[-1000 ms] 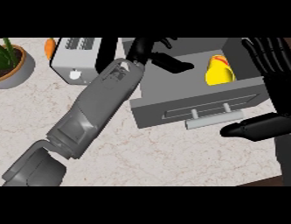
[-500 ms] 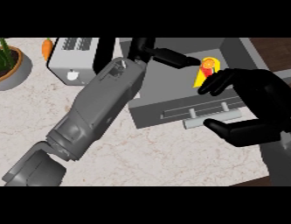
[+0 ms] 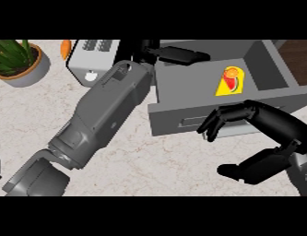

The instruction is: Pick up the cup, place it into the drawer and close the drawer

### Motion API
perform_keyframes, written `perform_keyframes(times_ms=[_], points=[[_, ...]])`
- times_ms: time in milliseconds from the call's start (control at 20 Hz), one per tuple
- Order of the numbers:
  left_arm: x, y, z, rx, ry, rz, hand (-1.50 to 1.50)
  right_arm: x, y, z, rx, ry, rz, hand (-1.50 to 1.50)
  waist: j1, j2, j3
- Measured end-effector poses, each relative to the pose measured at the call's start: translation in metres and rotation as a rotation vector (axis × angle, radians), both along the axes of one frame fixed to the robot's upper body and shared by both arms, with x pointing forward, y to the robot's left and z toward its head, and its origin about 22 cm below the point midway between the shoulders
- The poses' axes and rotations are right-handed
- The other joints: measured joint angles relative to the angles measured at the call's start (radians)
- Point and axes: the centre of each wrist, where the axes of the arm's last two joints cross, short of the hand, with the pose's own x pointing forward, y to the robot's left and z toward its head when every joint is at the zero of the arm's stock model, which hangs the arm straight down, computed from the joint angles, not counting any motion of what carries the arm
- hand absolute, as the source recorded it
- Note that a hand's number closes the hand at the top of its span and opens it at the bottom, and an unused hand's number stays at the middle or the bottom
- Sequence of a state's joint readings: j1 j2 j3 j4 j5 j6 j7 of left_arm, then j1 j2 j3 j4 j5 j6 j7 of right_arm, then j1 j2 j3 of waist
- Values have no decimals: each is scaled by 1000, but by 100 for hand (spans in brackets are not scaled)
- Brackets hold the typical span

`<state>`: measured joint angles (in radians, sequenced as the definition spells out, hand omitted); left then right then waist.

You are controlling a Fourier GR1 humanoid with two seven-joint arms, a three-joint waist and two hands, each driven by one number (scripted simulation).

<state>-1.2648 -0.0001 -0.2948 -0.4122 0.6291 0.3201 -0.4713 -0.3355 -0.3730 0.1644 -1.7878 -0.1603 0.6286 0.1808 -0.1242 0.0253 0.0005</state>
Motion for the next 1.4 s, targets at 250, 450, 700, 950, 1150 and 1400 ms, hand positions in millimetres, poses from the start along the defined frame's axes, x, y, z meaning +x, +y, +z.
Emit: perform_keyframes(times_ms=[250,450,700,950,1150,1400], points=[[1,6,-7,-54,7,16,-150,-6,2,-19,-189,-68,-97,-150,54,-8,0],[2,16,-14,-91,7,10,-150,4,10,-57,-291,-61,-170,-150,99,-11,0],[-3,29,-32,-132,8,-7,-150,26,14,-105,-421,-17,-170,150,146,-14,1],[-5,49,-41,-156,3,3,-150,53,8,-143,-485,0,-207,150,180,-16,1],[-7,70,-47,-169,5,-3,-150,81,-4,-144,-460,-25,-262,150,208,-15,0],[-11,89,-54,-179,10,-20,-150,110,-24,-129,-389,-73,-360,150,243,-3,4]])
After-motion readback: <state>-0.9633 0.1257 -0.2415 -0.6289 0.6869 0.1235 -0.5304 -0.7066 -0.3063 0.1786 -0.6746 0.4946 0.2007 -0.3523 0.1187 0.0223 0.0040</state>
